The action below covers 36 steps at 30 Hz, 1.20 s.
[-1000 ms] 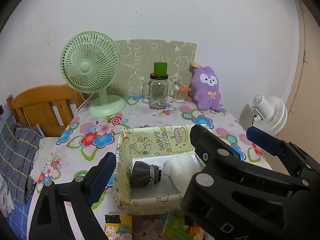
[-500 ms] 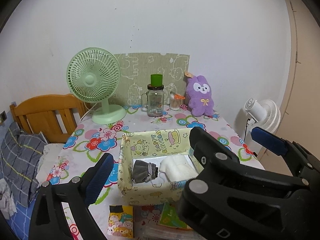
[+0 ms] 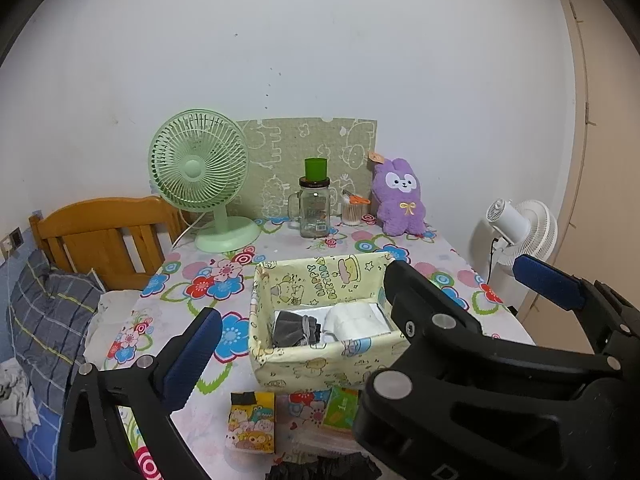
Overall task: Organize soft objects
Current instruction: 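Withdraw both tools from the box and move toward the black cloth bundle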
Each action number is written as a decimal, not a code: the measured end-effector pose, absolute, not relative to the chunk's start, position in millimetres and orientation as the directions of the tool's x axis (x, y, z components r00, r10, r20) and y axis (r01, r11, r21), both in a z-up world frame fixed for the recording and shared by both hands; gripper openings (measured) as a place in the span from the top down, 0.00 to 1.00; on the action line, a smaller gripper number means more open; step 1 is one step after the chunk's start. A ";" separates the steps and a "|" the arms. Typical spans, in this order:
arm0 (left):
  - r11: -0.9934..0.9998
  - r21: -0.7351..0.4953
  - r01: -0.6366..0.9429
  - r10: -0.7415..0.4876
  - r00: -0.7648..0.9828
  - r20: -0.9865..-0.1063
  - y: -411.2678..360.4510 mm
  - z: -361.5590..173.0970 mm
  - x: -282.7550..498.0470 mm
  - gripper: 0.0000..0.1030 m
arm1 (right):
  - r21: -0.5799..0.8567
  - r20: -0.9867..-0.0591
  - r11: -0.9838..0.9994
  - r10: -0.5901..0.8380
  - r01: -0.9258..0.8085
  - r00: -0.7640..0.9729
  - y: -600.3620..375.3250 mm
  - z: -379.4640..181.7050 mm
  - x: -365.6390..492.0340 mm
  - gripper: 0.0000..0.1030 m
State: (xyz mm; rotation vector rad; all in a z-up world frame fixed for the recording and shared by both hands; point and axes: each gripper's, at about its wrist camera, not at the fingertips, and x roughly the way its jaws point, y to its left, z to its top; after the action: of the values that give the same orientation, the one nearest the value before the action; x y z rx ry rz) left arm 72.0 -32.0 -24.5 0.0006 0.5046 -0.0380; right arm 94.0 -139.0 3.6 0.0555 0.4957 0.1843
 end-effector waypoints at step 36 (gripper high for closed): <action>0.999 -0.028 0.035 -0.045 0.850 -0.524 -30.3 -90.2 40.3 0.01 | 0.067 -0.525 0.987 0.157 -0.143 0.837 -134.1 -57.7 59.1 0.03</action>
State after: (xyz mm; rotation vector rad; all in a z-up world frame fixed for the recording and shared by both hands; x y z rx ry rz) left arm 40.3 -30.3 -90.2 -0.0172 0.5525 -0.0421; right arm 59.1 -134.1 -57.7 0.0252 0.5575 0.1587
